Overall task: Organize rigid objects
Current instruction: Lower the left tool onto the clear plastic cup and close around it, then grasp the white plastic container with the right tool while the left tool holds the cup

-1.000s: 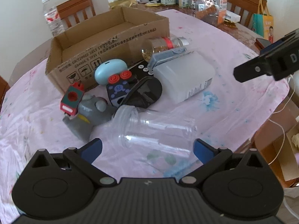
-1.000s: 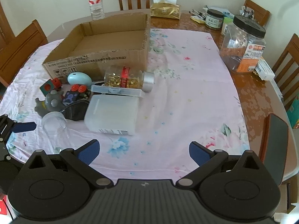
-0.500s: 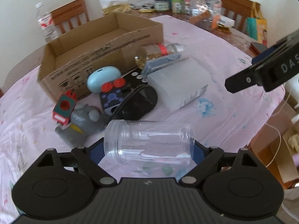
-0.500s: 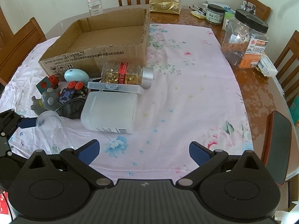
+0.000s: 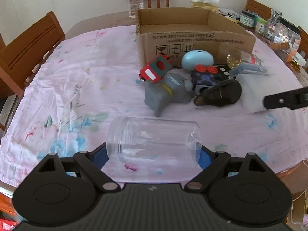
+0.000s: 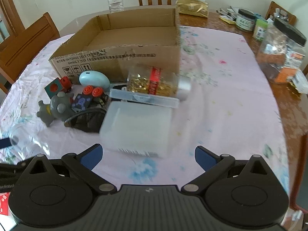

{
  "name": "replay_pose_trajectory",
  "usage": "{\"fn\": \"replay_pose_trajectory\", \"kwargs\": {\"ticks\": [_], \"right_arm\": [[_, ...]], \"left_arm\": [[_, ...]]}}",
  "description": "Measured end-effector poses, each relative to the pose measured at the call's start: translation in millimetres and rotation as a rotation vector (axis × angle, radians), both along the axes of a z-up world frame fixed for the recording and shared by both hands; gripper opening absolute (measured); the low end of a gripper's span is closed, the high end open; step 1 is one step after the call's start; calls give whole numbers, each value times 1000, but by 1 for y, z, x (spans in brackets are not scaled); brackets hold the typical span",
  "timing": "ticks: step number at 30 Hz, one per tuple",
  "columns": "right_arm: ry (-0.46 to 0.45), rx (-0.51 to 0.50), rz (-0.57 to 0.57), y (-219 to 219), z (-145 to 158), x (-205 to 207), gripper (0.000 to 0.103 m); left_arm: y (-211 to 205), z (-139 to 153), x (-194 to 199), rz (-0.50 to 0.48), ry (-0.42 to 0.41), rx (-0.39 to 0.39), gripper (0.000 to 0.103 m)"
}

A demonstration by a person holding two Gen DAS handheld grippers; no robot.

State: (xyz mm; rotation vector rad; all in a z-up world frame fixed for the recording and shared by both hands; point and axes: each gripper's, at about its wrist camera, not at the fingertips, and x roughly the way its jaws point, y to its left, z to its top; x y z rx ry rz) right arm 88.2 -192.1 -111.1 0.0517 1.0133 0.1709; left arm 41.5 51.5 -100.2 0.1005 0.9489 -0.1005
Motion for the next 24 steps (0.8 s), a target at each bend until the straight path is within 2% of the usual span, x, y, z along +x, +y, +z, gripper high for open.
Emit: {"fn": "replay_pose_trajectory", "kwargs": {"ticks": [5, 8, 16, 20, 24], "right_arm": [[15, -11, -18, 17, -12, 16, 103], [8, -57, -53, 21, -16, 21, 103], [51, -90, -94, -14, -27, 2, 103], [30, -131, -16, -16, -33, -7, 103], [-21, -121, 28, -17, -35, -14, 103]], "left_arm": [[-2, -2, 2, 7, -8, 10, 97], [-5, -4, 2, 8, 1, 17, 97], [-8, -9, 1, 9, 15, 27, 99], [-10, -14, 1, 7, 24, 33, 99], [-7, -18, 0, 24, 21, 1, 103]]}}
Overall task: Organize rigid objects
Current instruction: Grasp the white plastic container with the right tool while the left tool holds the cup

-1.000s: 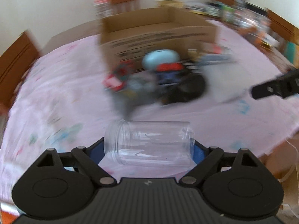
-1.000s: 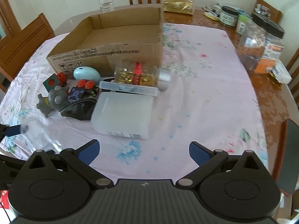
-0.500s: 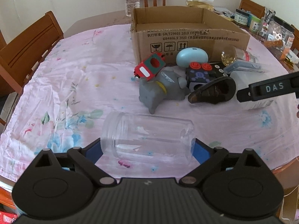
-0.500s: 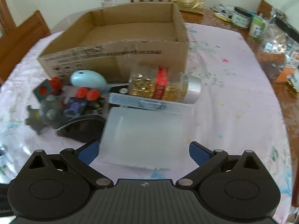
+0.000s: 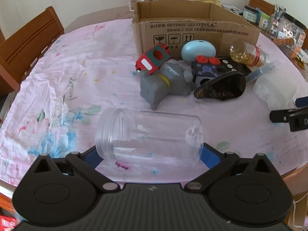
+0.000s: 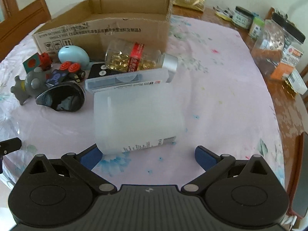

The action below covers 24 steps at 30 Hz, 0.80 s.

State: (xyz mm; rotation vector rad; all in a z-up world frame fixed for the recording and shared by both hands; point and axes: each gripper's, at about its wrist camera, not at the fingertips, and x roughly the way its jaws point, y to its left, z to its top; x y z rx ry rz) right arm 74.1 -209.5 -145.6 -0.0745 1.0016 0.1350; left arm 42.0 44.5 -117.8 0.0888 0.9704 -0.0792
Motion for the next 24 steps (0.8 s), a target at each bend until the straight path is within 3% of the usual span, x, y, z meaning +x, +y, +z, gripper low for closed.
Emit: {"fn": "replay_pose_trajectory", "kwargs": {"ticks": [2, 12, 24], "right_arm": [[-30, 5, 17, -2, -1, -3, 103], [-114, 15, 26, -4, -5, -16, 103], [-71, 8, 101, -1, -2, -1, 103]], "left_arm": [[5, -2, -1, 12, -3, -42, 103], [4, -7, -8, 13, -75, -42, 103], [2, -7, -9, 35, -105, -19, 102]]}}
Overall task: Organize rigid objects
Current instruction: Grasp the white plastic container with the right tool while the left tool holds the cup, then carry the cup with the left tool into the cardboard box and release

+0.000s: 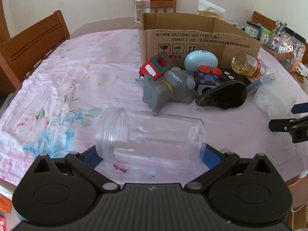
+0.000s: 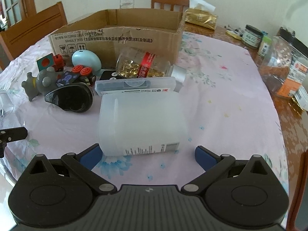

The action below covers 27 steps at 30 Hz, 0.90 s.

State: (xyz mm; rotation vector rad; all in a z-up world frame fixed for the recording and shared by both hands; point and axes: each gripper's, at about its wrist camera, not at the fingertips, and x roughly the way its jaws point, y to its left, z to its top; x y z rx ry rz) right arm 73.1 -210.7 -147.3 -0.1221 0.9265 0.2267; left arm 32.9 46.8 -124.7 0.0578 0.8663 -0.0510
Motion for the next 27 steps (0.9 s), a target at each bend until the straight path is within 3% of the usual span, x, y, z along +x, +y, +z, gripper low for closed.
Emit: {"fn": "replay_pose_trajectory", "kwargs": {"ticks": [3, 18, 27], "right_arm": [[8, -40, 34, 6, 4, 6, 103], [20, -73, 137, 27, 12, 31, 103], [53, -94, 114, 23, 16, 34, 88]], "left_arm": [[-2, 3, -1, 0, -20, 40, 102], [-13, 18, 4, -14, -32, 72, 101], [-12, 18, 10, -35, -6, 77, 94]]}}
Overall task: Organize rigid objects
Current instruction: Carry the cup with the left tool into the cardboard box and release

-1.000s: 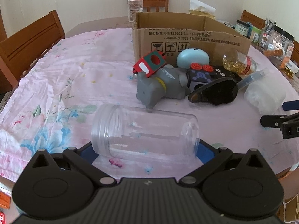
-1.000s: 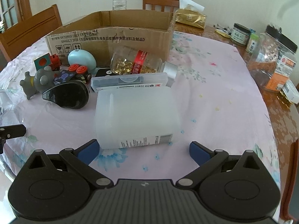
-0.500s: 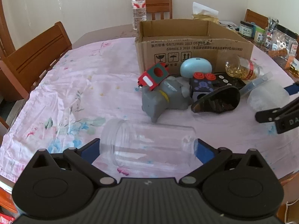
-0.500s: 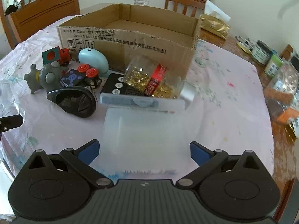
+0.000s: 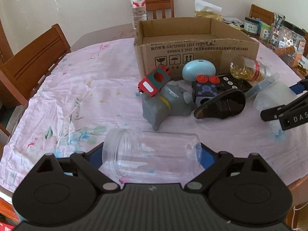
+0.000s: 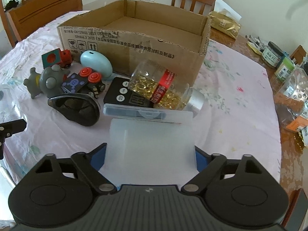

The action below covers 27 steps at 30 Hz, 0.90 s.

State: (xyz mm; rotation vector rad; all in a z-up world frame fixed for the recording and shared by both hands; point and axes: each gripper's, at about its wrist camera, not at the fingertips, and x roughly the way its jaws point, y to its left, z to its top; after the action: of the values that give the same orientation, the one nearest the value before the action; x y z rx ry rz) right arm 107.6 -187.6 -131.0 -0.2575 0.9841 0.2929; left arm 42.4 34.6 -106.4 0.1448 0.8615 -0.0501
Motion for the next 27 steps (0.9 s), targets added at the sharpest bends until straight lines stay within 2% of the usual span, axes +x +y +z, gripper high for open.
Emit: {"fn": "replay_pose_trajectory", "kwargs": {"ticks": [3, 15, 23, 27], "right_arm": [[21, 10, -5, -2, 3, 1, 87], [65, 15, 28, -18, 24, -10, 87], [13, 19, 54, -27, 57, -7, 87], [-36, 40, 75, -26, 79, 2, 87]], "left_arm": [[-1, 3, 1, -26, 7, 14, 90], [3, 26, 15, -181, 67, 8, 90], [0, 60, 35, -284, 96, -38, 90], [-5, 81, 56, -328, 78, -50, 90]]}}
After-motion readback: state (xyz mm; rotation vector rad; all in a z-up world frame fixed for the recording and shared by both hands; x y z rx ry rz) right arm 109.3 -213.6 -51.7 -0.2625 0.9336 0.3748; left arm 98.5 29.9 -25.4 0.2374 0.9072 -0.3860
